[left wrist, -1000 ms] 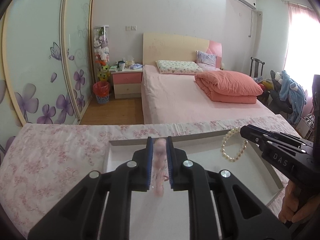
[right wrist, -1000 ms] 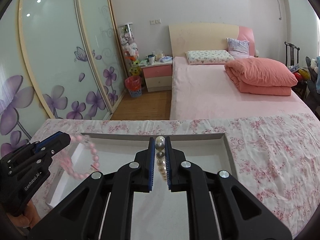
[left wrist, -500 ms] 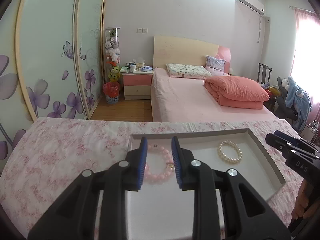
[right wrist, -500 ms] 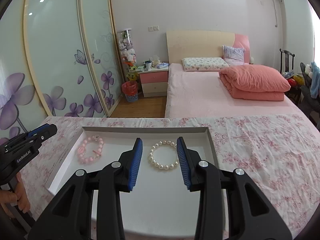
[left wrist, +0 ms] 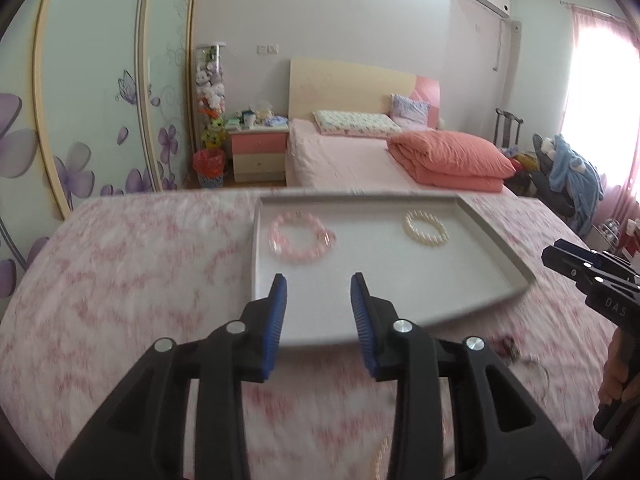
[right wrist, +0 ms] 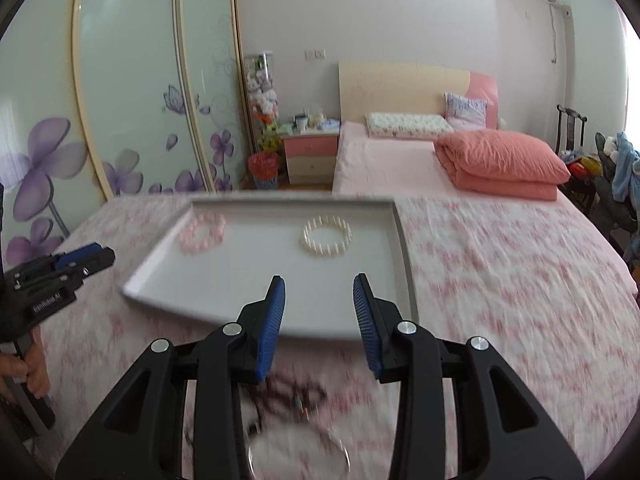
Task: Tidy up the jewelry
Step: 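Withdraw both open tools from the tray back toward the remaining jewelry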
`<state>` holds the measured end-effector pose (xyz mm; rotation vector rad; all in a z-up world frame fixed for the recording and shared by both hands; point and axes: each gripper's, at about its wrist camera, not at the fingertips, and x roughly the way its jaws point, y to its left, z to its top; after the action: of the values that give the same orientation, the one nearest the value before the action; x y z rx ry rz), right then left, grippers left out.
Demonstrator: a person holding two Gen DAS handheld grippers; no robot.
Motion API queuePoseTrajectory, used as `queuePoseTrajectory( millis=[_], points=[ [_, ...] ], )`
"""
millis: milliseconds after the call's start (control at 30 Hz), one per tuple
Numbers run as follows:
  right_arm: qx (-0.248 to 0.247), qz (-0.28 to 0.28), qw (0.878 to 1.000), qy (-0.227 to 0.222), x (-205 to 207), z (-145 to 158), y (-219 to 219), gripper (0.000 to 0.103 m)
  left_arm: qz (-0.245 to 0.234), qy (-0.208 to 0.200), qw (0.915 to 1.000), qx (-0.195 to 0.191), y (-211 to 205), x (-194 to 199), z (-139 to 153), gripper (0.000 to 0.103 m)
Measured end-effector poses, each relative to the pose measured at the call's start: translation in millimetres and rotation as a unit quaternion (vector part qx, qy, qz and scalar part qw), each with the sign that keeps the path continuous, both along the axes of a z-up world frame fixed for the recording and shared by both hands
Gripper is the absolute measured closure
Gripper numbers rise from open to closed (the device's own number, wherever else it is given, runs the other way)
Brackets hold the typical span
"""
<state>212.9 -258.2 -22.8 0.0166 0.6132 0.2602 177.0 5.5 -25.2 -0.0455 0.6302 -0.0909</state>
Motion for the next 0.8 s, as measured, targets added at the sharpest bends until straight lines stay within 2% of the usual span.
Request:
queuePoseTrajectory(
  millis=[167,300,367,433,567,733,800],
  points=[
    [-0.004,-0.001,0.999,0.052,-29.3,-27.4,-15.9,0.066,-0.023,0.022,0.9995,0.003,-6.4,-26.3,-16.3,0.064],
    [-0.014,0.012,0.996,0.086,-50.1,-47.0,-17.2,0.052,-0.037,0.034,0.9987,0.007,-10.5,-41.0,-25.5,0.062],
    [-0.016,0.019,0.995,0.096,-58.6,-54.0,-14.4,0.050,-0.042,0.037,0.9984,0.008,-12.4,-45.3,-29.0,0.061],
    [-0.013,0.024,0.994,0.107,-64.5,-59.9,-12.8,0.042,-0.047,0.041,0.9980,0.009,-14.5,-49.8,-33.2,0.060],
    [-0.022,0.028,0.993,0.116,-67.2,-65.1,-6.3,0.039,-0.054,0.053,0.9971,0.012,-18.5,-53.5,-41.3,0.060],
    [-0.046,0.026,0.991,0.120,-65.0,-68.7,5.3,0.021,-0.059,0.061,0.9963,0.015,-20.2,-55.9,-46.1,0.058],
    [-0.057,0.027,0.990,0.127,-61.6,-71.2,10.3,0.020,-0.061,0.063,0.9960,0.018,-21.2,-55.9,-47.1,0.057]
  ],
)
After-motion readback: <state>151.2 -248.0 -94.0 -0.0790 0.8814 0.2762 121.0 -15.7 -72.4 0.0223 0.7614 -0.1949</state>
